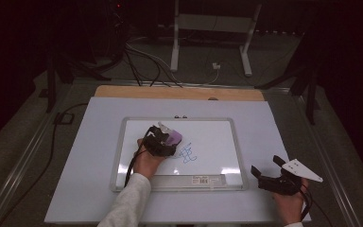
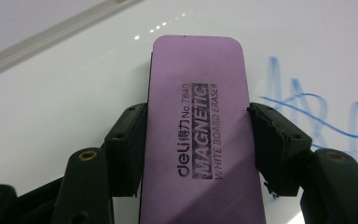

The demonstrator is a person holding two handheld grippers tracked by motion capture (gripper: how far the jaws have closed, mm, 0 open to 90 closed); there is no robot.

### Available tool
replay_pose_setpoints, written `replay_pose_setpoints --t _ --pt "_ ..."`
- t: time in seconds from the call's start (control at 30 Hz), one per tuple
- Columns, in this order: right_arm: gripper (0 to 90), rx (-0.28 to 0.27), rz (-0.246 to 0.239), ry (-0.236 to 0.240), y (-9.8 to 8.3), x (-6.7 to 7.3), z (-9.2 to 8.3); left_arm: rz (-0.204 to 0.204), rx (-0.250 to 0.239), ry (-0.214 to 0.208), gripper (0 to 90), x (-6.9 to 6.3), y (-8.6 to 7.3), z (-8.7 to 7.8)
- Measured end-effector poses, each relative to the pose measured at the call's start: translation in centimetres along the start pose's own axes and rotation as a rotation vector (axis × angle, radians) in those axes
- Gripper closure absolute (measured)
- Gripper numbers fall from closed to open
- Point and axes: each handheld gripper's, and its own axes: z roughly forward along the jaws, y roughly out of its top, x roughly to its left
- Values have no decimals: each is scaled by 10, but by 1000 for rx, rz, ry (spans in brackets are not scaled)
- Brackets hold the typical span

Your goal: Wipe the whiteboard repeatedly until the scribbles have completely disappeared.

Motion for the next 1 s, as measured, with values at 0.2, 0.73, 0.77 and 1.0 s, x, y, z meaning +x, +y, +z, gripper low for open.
replay_pose_setpoints --t 0.2,0.73,0.77,1.0 --pt "0 1 -1 0 0 0 0 83 -1 -56 419 -21 3 2" --pt "0 0 1 -2 0 -1 0 23 10 10 419 -7 9 7" --pt "0 2 2 -1 0 -1 1 23 10 10 419 -7 9 7" --pt "0 2 1 -1 0 0 1 104 5 -79 419 -40 14 10"
